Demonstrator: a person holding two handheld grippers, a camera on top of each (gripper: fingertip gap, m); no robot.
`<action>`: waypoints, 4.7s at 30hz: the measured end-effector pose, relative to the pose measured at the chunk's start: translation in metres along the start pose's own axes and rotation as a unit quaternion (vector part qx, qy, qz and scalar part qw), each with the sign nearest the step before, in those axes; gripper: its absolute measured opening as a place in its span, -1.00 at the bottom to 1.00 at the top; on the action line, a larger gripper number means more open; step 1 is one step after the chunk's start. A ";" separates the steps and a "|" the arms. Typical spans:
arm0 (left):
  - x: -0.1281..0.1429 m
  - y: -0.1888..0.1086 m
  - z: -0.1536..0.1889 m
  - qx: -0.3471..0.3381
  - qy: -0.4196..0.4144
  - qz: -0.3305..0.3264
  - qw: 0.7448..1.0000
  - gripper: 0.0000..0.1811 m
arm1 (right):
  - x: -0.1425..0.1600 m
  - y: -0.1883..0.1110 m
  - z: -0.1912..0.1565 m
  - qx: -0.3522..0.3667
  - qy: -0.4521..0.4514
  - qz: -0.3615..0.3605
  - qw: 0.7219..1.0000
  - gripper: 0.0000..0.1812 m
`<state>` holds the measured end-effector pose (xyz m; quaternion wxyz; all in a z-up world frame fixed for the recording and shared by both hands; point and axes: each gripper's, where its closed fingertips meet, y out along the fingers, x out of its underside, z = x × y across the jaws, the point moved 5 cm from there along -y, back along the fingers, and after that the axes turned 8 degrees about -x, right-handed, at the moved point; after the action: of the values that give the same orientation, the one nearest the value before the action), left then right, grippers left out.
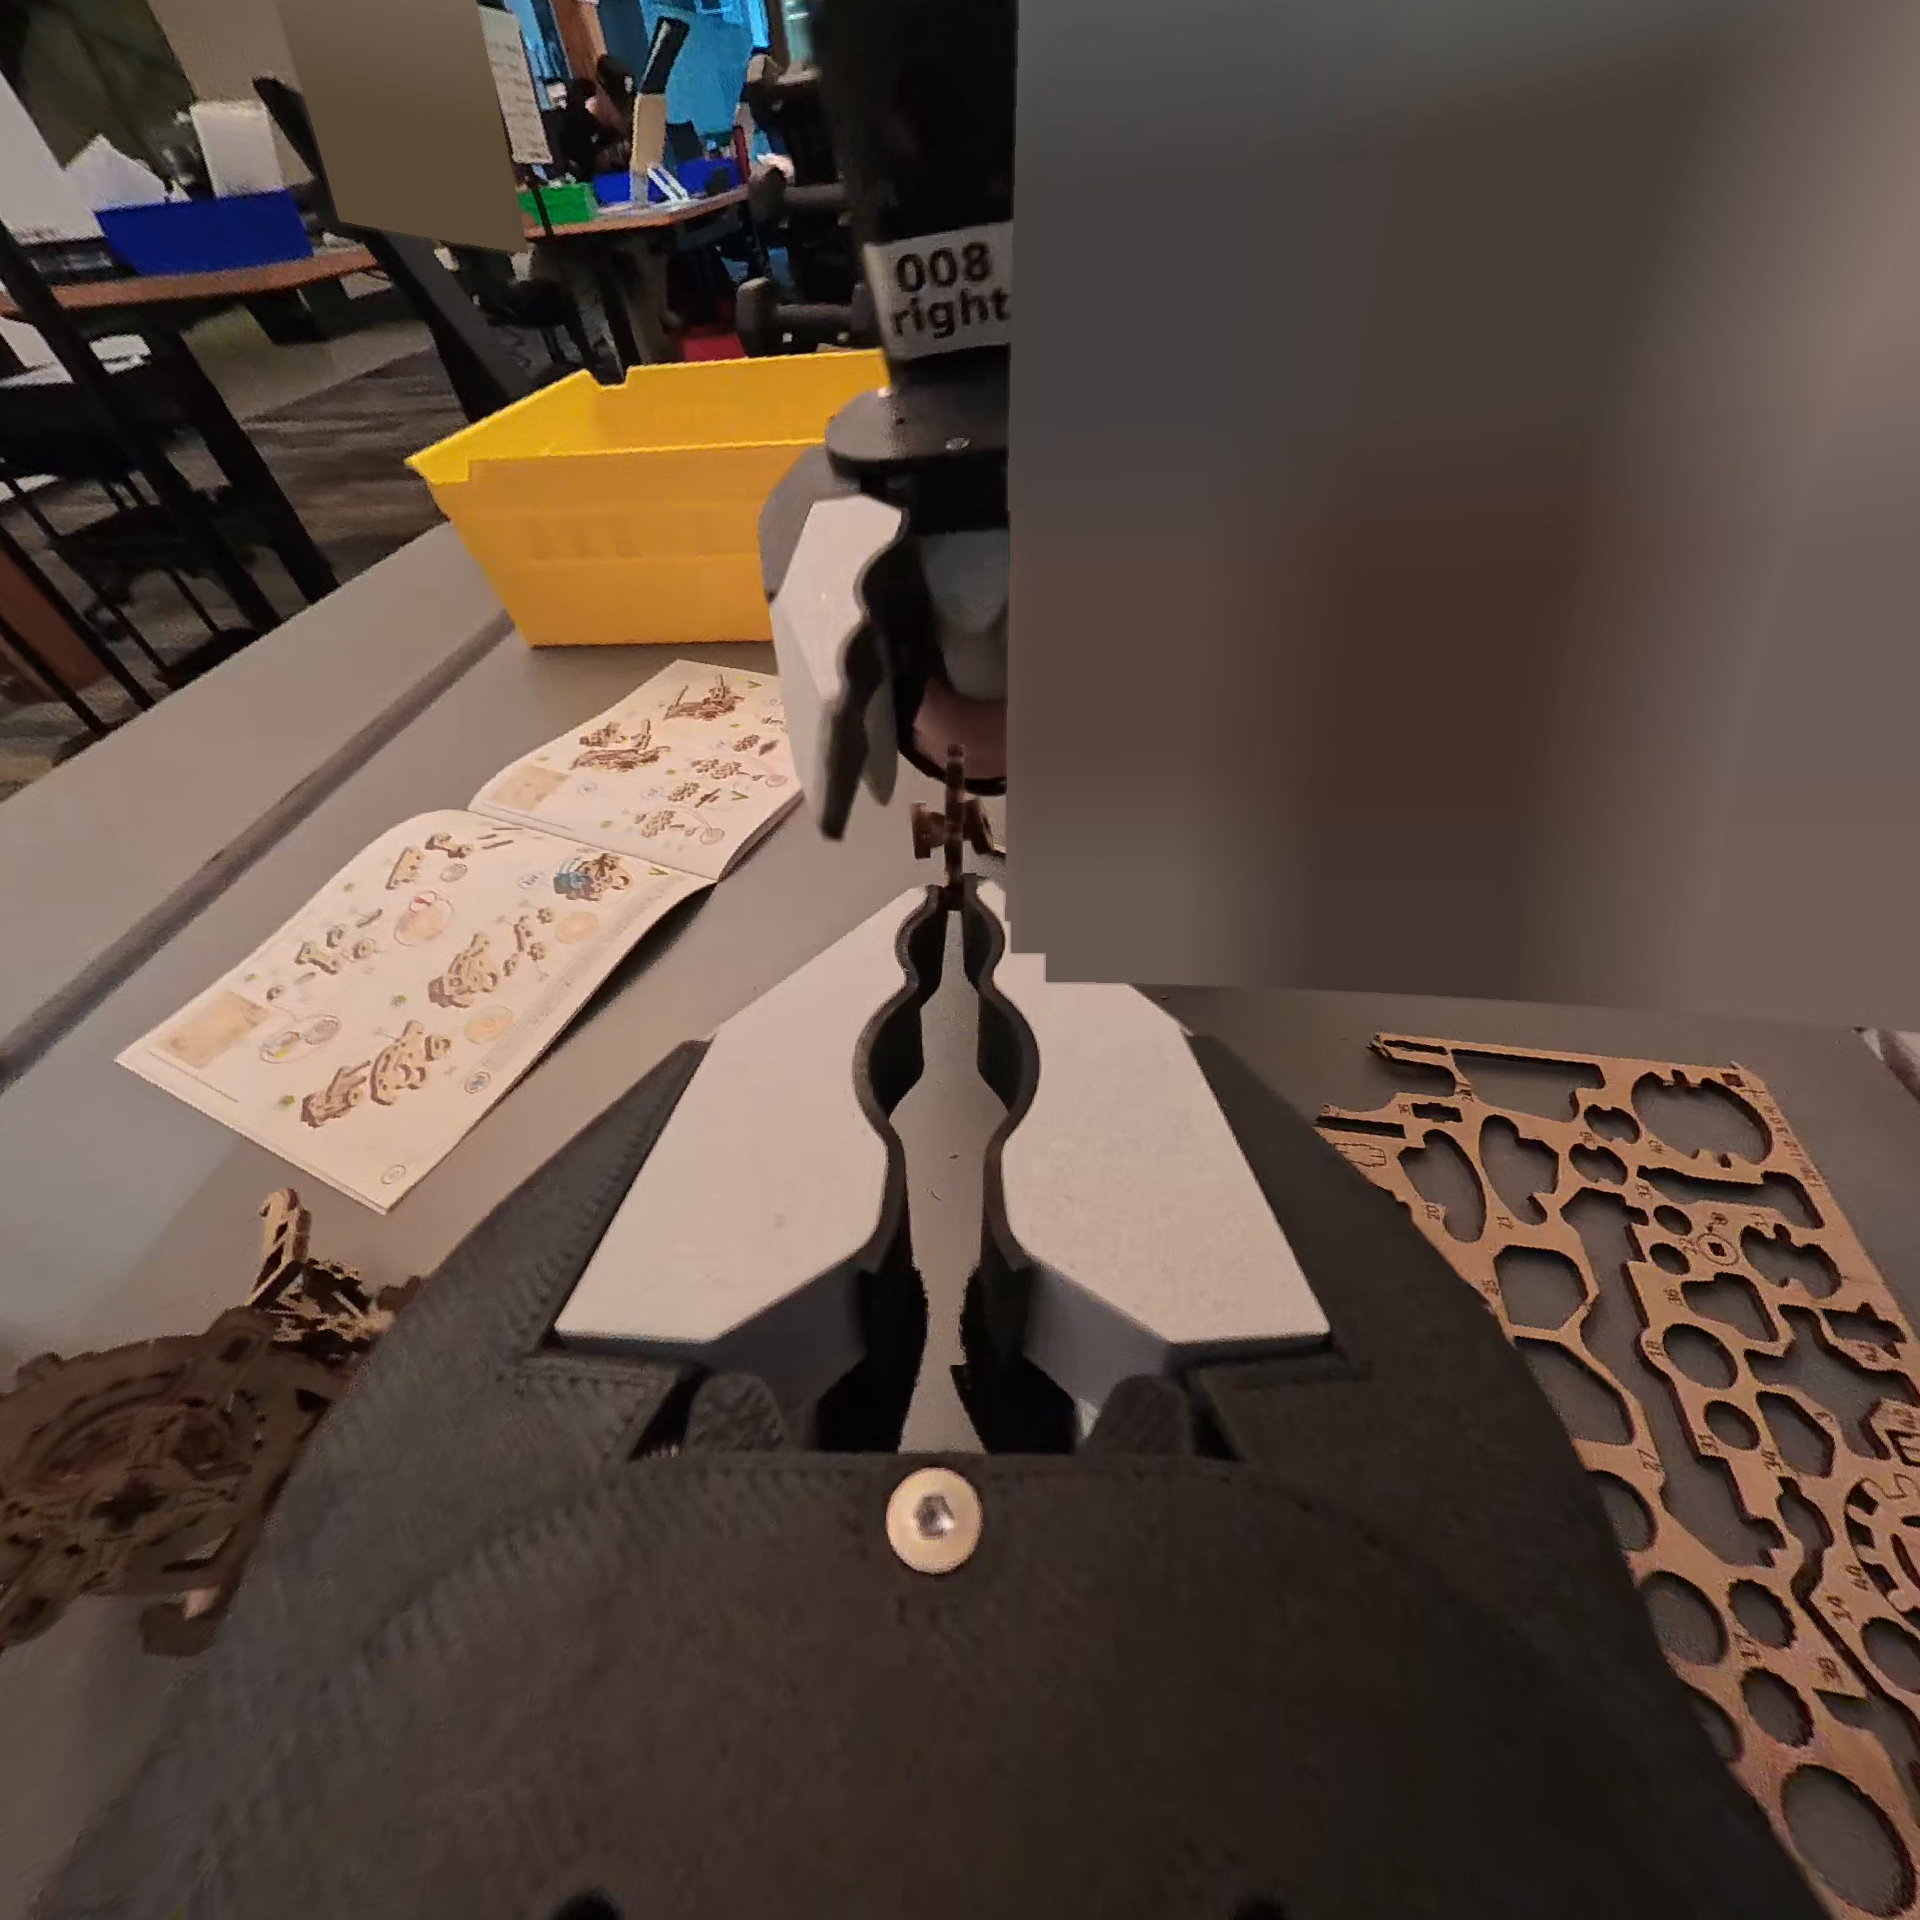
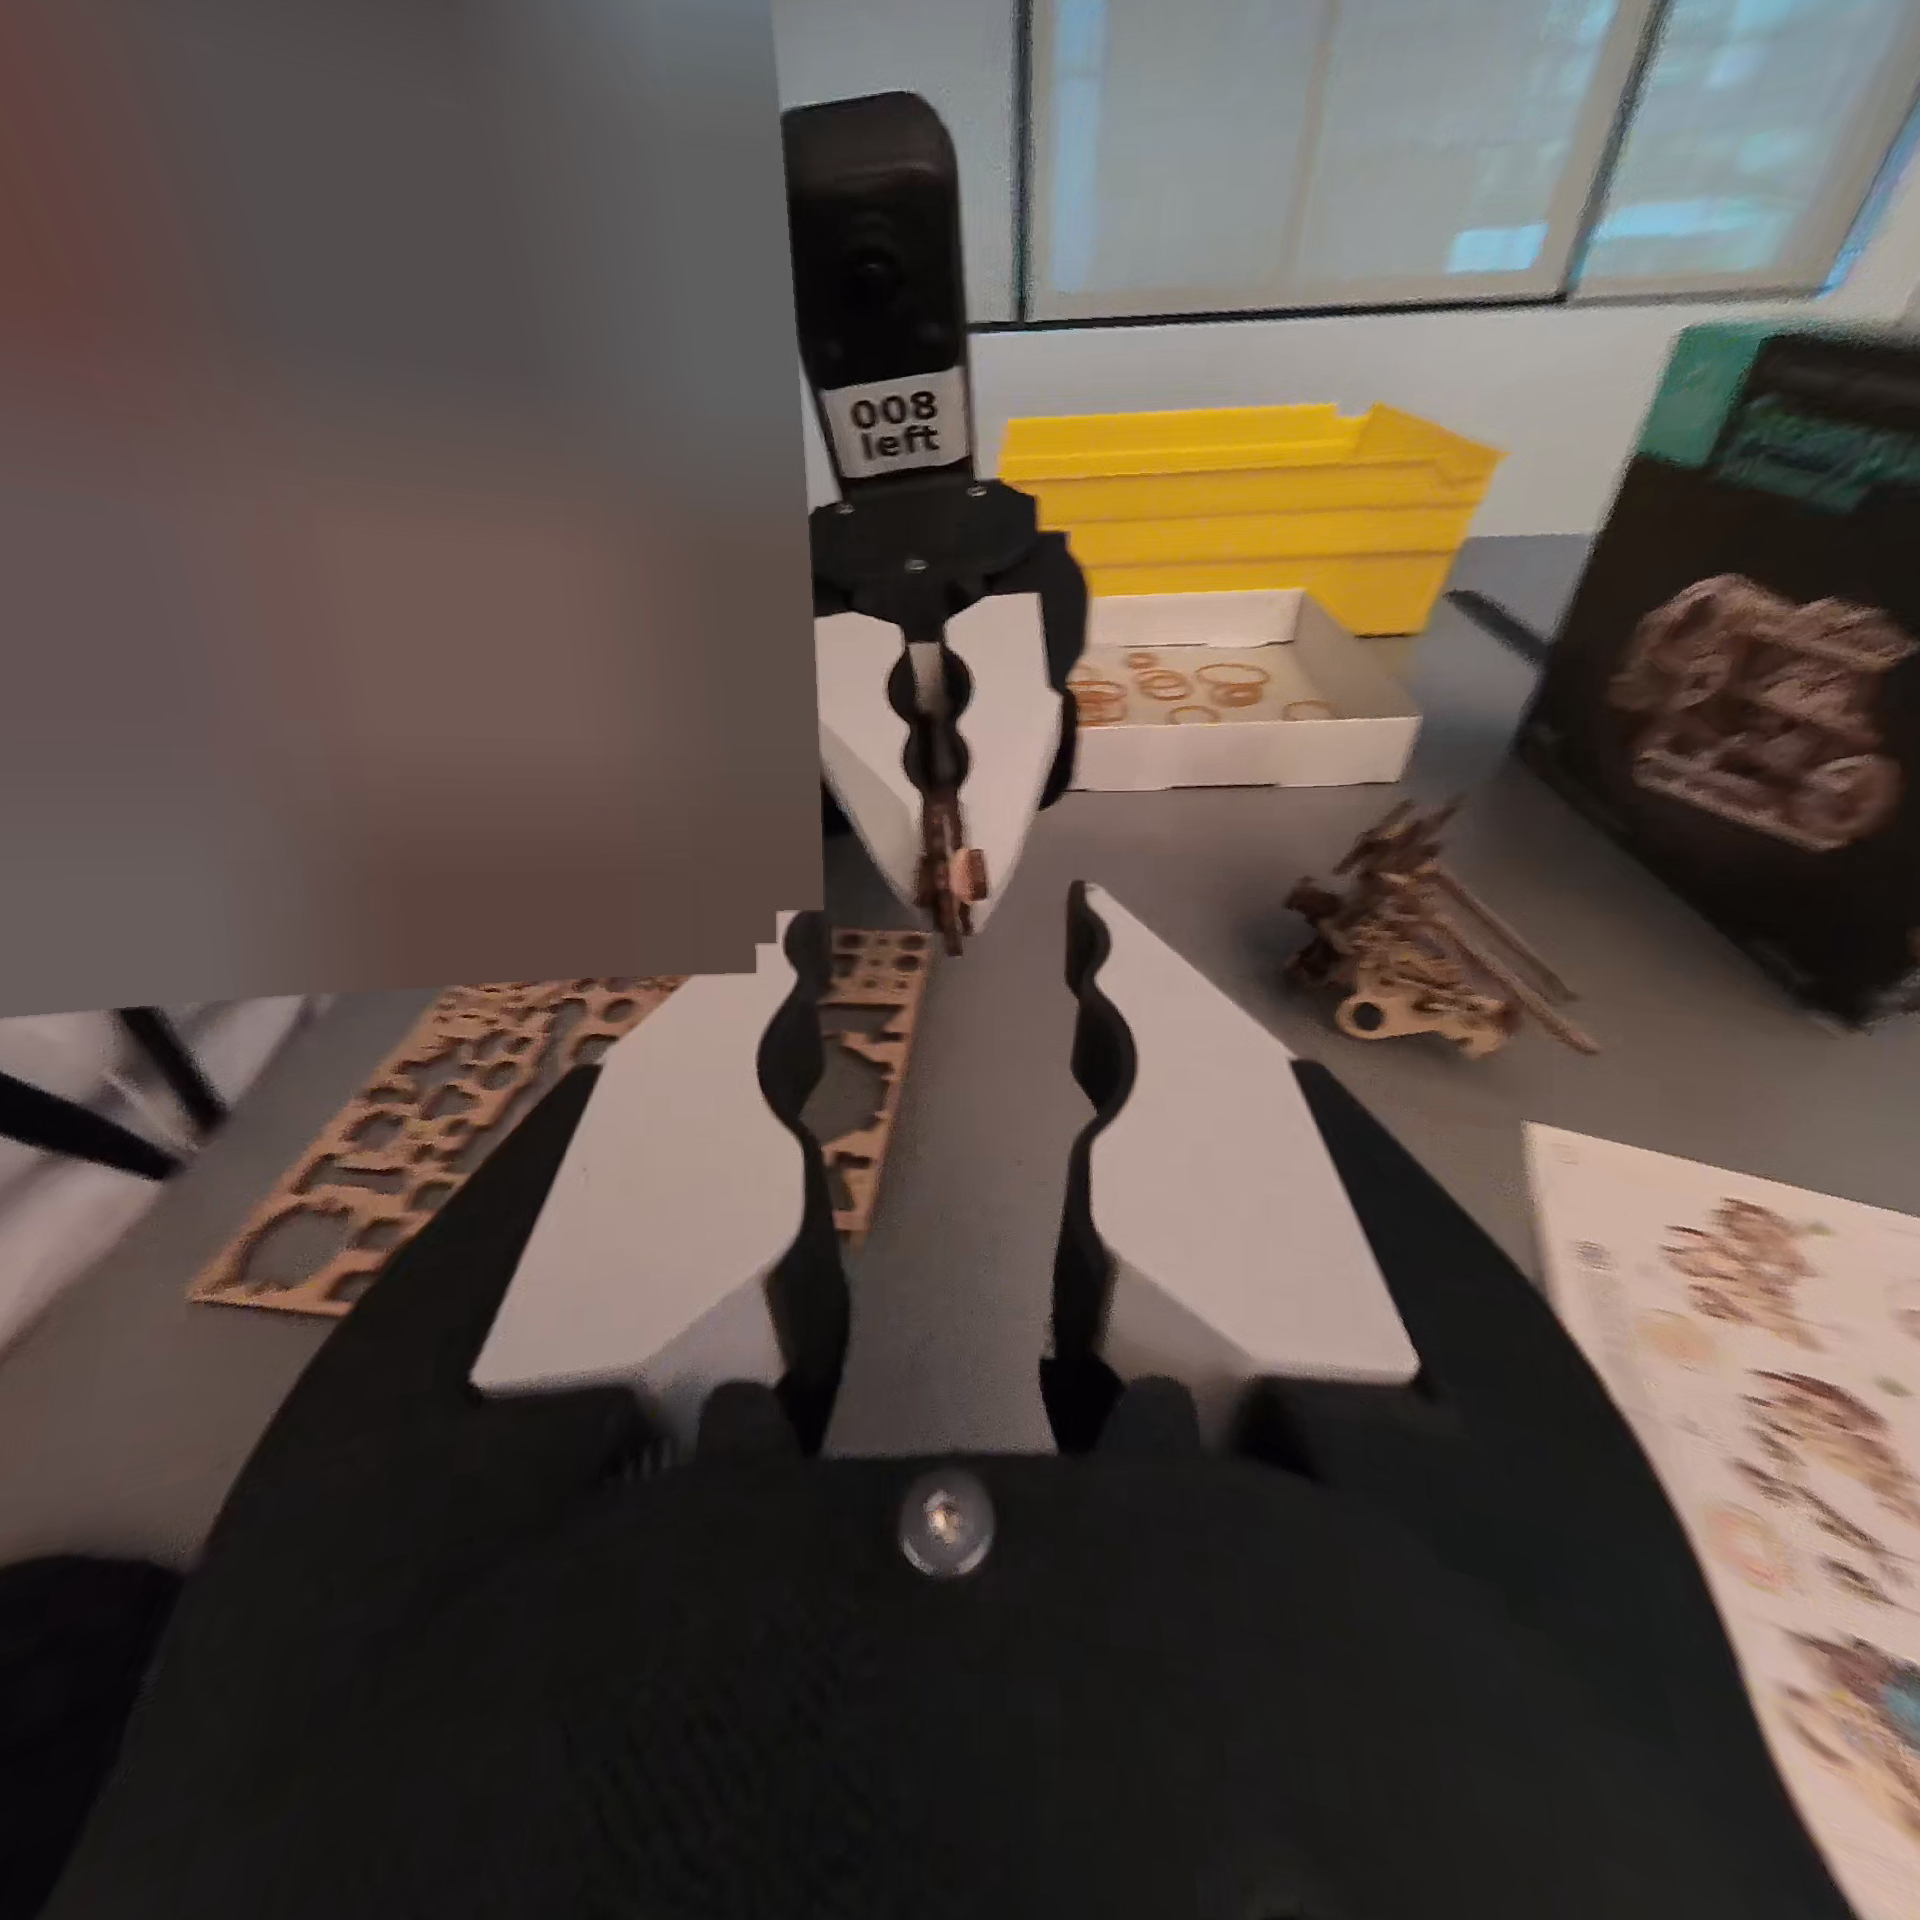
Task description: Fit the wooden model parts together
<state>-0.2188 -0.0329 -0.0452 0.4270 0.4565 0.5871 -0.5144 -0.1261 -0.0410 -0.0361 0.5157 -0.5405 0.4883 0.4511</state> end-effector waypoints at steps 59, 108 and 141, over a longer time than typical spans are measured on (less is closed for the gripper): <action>0.003 0.003 0.000 0.059 -0.102 -0.016 0.993 -0.72 | 0.003 0.002 0.001 -0.018 0.083 -0.043 0.995 -1.00; -0.012 -0.002 0.022 -0.004 0.120 0.011 0.993 -0.87 | -0.012 0.008 -0.024 -0.009 -0.085 -0.105 0.991 -0.86; -0.013 0.000 0.011 0.025 -0.035 0.019 0.999 -0.87 | -0.008 0.005 -0.009 -0.057 0.081 0.016 0.995 -0.87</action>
<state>-0.2158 -0.0454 -0.0339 0.4460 0.4594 0.5500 -0.5363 -0.1318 -0.0492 -0.0280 0.4352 -0.5960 0.5106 0.4411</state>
